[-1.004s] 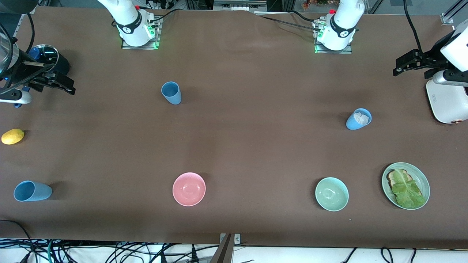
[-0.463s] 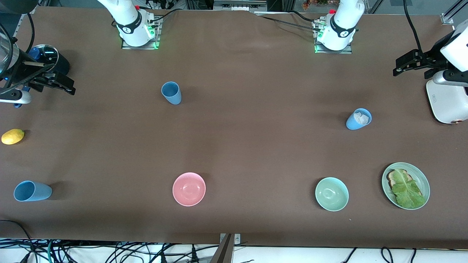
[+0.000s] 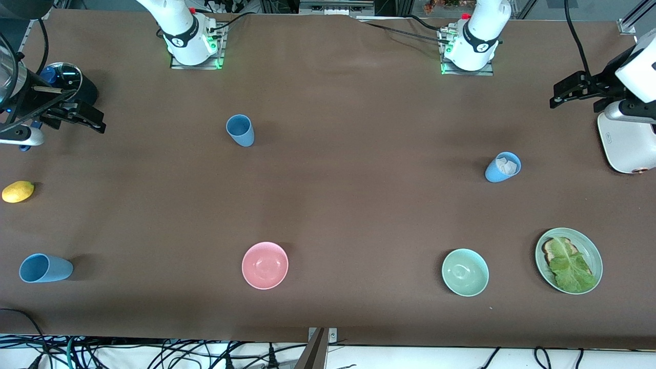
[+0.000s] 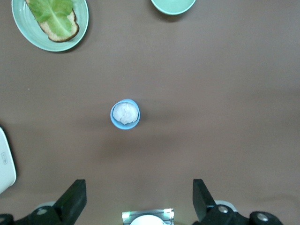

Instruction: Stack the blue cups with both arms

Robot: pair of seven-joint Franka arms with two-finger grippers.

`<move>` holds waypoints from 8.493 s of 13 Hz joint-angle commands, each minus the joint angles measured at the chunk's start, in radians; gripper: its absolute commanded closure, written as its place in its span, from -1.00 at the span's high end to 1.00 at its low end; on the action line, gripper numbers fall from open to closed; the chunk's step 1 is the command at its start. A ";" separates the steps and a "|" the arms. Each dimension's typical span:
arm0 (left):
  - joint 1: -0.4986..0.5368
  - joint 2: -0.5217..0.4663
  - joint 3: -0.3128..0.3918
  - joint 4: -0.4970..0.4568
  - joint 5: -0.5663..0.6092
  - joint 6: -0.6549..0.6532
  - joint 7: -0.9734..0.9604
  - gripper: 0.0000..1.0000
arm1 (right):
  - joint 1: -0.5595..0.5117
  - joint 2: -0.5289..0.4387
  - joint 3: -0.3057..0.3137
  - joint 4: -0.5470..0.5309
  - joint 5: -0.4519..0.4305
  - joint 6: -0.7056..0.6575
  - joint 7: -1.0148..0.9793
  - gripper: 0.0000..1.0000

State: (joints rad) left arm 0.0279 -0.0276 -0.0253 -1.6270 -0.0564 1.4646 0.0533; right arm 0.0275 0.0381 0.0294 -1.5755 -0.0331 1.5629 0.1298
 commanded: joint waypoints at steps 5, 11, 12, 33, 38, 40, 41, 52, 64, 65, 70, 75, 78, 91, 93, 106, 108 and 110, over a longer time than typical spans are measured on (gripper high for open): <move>-0.002 0.299 -0.001 0.133 0.038 0.022 0.017 1.00 | -0.011 -0.007 0.006 0.003 0.007 -0.009 -0.018 1.00; 0.055 0.461 0.005 0.199 0.033 0.042 0.023 1.00 | -0.011 -0.007 0.004 0.003 0.007 -0.009 -0.018 1.00; 0.069 0.466 0.005 0.172 0.030 0.090 0.023 1.00 | -0.011 -0.007 0.006 0.003 0.007 -0.009 -0.018 1.00; 0.132 0.097 0.005 -0.846 0.029 1.195 0.258 1.00 | -0.011 -0.007 0.004 0.003 0.007 -0.011 -0.018 1.00; 0.135 0.094 0.005 -0.886 0.029 1.260 0.287 1.00 | -0.011 -0.007 0.003 0.003 0.007 -0.009 -0.018 1.00; 0.135 0.089 0.007 -0.898 0.029 1.287 0.312 1.00 | -0.011 -0.007 0.003 0.003 0.007 -0.011 -0.018 1.00; 0.135 0.089 0.007 -0.899 0.029 1.290 0.322 1.00 | -0.011 -0.007 0.003 0.003 0.007 -0.009 -0.018 1.00; 0.136 0.152 0.007 -0.912 0.029 1.398 0.323 0.87 | -0.011 -0.007 0.003 0.003 0.007 -0.011 -0.018 1.00; 0.135 0.147 0.008 -0.912 0.027 1.390 0.319 -1.00 | -0.011 -0.007 0.003 0.003 0.007 -0.011 -0.018 1.00; 0.135 0.147 0.008 -0.912 0.027 1.390 0.319 -1.00 | -0.011 -0.007 0.003 0.003 0.007 -0.011 -0.018 1.00; 0.121 0.078 0.005 -0.829 0.027 1.182 0.300 -1.00 | -0.011 -0.007 0.003 0.003 0.007 -0.011 -0.018 1.00; 0.043 0.087 -0.013 -0.437 0.027 0.638 0.122 -1.00 | -0.011 -0.007 0.001 0.003 0.007 -0.011 -0.018 1.00; -0.052 0.094 -0.015 -0.311 0.029 0.496 -0.045 -1.00 | -0.011 -0.007 0.001 0.003 0.007 -0.011 -0.018 1.00; -0.495 0.351 -0.174 0.103 0.035 0.352 -1.160 -1.00 | -0.011 -0.007 0.001 0.003 0.007 -0.011 -0.018 1.00; -0.575 0.431 -0.163 0.176 0.041 0.353 -1.304 -1.00 | -0.011 -0.007 0.000 0.003 0.007 -0.011 -0.018 1.00; -0.752 0.705 -0.139 0.205 0.364 0.620 -1.727 -1.00 | -0.012 -0.007 -0.002 0.003 0.007 -0.011 -0.018 1.00; -0.753 0.730 -0.139 0.203 0.412 0.654 -1.753 -1.00 | -0.012 -0.007 -0.002 0.003 0.007 -0.011 -0.018 1.00; -0.753 0.753 -0.133 0.203 0.417 0.668 -1.753 -1.00 | -0.012 -0.007 -0.002 0.003 0.007 -0.011 -0.019 1.00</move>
State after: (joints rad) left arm -0.7112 0.6911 -0.1733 -1.4635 0.3232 2.1240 -1.6710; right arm 0.0258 0.0381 0.0245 -1.5754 -0.0331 1.5624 0.1298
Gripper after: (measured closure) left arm 0.943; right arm 0.000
